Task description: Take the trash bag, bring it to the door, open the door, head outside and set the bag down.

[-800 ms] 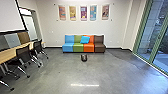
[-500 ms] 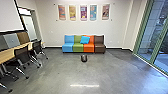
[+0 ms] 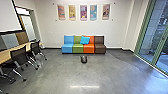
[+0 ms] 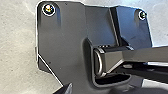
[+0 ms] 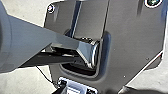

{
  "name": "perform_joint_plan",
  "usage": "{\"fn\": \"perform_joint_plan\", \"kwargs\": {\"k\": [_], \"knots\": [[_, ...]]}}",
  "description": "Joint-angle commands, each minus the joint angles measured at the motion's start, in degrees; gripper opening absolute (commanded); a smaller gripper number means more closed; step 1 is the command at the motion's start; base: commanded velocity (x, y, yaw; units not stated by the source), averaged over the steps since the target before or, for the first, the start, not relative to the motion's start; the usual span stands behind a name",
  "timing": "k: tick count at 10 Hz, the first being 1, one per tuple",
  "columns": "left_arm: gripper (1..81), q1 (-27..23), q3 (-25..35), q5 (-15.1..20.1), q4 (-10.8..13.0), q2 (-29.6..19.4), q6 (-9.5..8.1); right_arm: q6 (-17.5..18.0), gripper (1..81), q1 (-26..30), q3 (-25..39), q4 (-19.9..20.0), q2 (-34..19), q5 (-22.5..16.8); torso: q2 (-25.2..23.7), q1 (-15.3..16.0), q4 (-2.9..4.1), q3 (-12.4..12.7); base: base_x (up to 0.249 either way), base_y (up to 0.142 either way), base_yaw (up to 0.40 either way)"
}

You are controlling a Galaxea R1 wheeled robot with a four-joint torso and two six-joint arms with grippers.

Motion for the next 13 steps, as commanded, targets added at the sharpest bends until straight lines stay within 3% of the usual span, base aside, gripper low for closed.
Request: {"fn": "perform_joint_plan", "kwargs": {"k": [1,13], "knots": [[81.1,-2.15,0.25,3.39,0.52,-0.08,0.34,-0.19,81.1,1.64,1.09,-0.07,-0.66,-2.10,0.00,0.00,0.00,0.00,0.171,0.000,0.000],[81.1,-2.15,0.25,3.39,-0.10,-0.08,0.26,-0.10,81.1,1.20,0.91,-0.33,-0.58,-1.13,0.00,0.02,0.00,0.00,0.144,0.000,0.000]]}}
